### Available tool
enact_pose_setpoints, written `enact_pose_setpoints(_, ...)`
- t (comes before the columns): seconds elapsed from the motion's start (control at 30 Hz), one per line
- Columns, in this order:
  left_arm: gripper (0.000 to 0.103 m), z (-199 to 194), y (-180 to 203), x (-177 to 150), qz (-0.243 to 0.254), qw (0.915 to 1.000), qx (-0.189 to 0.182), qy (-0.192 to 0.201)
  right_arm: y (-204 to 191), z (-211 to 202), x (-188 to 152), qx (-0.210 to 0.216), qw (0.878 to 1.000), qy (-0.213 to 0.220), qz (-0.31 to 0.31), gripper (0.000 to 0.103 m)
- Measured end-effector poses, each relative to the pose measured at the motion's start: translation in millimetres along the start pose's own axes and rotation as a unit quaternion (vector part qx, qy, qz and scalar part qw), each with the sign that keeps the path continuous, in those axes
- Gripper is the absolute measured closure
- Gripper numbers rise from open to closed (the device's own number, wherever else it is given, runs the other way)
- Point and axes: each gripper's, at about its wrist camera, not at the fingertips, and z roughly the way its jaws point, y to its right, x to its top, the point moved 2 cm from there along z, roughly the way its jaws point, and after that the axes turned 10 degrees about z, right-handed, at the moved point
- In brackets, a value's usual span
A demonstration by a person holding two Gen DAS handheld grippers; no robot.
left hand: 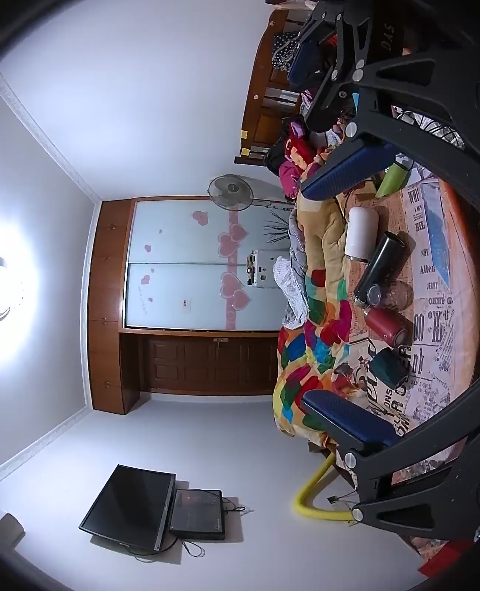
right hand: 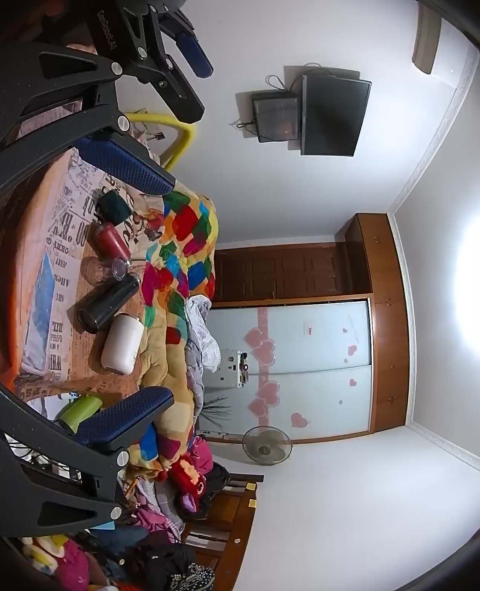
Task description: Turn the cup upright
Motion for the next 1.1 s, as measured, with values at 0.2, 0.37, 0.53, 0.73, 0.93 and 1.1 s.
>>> enact_pose_setpoints(0.2,0.0,1.0,0.5,-3.7,-0.004,1.0,0.007,-0.002,-1.0,0.7,0.1,-0.001,1.0,-0.003,-0.001,0.0)
enact_pose_setpoints(0.37,0.0,7.1,7.0,-11.6,-0.005,0.9999,0.011,-0.006,-1.5,0.6,-0.5,-0.001,1.0,-0.003,0.0,0.0)
enact_pose_setpoints(0.53,0.0,2.8,-1.2,-7.5,-0.012,0.9998,0.01,-0.008,-1.8,0.9,-1.5,-0.001,1.0,-0.004,0.001,0.0)
enact_pose_setpoints(0.73,0.0,5.3,1.2,-7.7,-0.005,0.9998,0.013,-0.013,-2.2,1.0,-2.1,-0.001,1.0,-0.004,0.001,0.0)
enact_pose_setpoints(0.93,0.0,10.0,1.8,-8.0,-0.008,0.9997,0.012,-0.021,-2.7,1.1,-2.0,-0.001,1.0,-0.004,0.001,0.0)
enact_pose_setpoints(1.1,0.0,10.9,2.1,-7.3,-0.009,0.9996,0.013,-0.023,-2.8,1.0,-1.8,-0.001,1.0,-0.004,0.001,0.0)
